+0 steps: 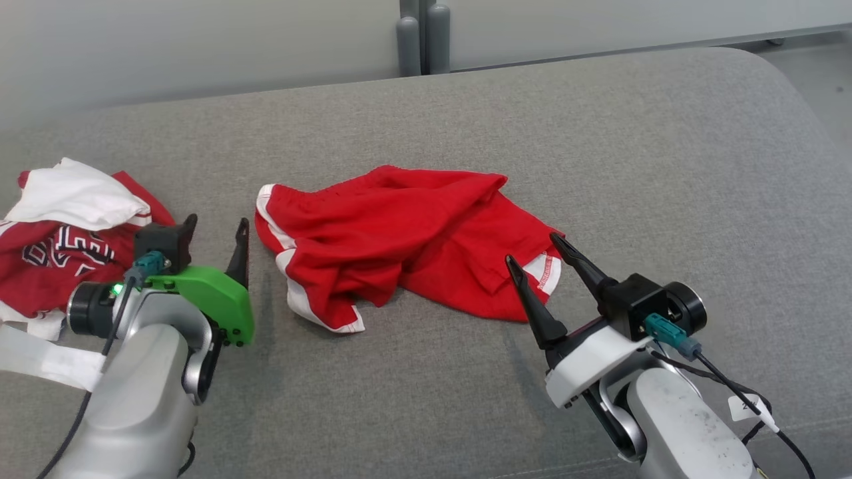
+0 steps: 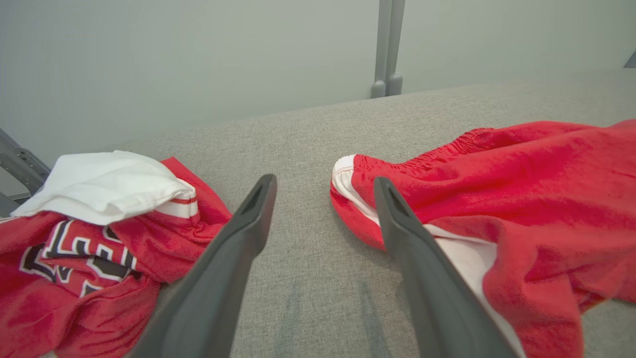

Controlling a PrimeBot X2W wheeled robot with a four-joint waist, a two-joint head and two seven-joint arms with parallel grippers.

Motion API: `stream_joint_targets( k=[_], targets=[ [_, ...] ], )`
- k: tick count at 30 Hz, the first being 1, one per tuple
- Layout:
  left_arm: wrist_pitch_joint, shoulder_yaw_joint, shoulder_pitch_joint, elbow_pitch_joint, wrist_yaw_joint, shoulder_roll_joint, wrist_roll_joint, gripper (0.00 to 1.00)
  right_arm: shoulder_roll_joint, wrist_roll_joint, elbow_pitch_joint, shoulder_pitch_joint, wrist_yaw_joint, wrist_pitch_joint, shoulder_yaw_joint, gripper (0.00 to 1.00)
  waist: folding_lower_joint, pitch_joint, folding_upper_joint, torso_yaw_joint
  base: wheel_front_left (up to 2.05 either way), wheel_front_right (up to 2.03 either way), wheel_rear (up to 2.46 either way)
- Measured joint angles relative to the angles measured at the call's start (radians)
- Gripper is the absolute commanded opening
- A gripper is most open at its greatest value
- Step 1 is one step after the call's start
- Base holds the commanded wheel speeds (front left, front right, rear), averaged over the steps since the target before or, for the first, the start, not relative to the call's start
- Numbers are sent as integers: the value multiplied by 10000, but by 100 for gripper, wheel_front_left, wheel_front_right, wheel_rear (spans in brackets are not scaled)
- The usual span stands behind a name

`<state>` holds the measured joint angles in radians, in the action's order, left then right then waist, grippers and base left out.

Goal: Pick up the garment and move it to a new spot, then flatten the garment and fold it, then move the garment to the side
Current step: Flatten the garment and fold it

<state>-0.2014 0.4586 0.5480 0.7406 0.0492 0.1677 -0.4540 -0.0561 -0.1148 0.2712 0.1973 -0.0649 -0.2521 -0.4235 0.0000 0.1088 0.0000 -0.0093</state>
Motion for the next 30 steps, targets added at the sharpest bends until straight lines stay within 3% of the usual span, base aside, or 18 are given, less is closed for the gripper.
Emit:
stream_joint_targets(
  k=[12, 21, 30],
  targets=[
    [1231, -430, 1152, 671, -144, 644, -284, 100, -6, 2, -314, 404, 4, 0, -25, 100, 0, 867, 0, -1000, 0, 0, 0],
    [2512, -525, 1875, 1244, -502, 629, -744, 100, -6, 2, -456, 646, 40, 0, 107, 100, 0, 1664, 0, -1508, 0, 0, 0],
    [2907, -525, 2146, 1601, -579, 652, -757, 100, -8, 4, -451, 689, 54, 0, 213, 100, 0, 1927, 0, -1563, 0, 0, 0]
  ],
)
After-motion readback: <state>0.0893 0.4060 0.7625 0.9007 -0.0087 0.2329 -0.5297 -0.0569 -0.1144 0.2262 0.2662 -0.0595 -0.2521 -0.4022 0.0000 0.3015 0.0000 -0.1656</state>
